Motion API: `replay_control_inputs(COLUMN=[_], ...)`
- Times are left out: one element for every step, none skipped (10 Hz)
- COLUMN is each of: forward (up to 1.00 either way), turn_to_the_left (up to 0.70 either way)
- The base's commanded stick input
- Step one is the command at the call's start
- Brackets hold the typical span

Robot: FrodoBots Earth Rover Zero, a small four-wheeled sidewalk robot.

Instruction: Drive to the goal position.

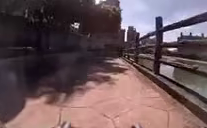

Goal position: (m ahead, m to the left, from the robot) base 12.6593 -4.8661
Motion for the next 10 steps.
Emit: replay_control_inputs(forward=[0.70, 0.70, 0.70, 0.70, 0.70, 0.70, 0.70, 0.70, 0.70, 0.70], turn_to_the_left=[0.00, 0.00, 0.00, 0.00, 0.00, 0.00, 0.00, 0.00, -0.29, -0.35])
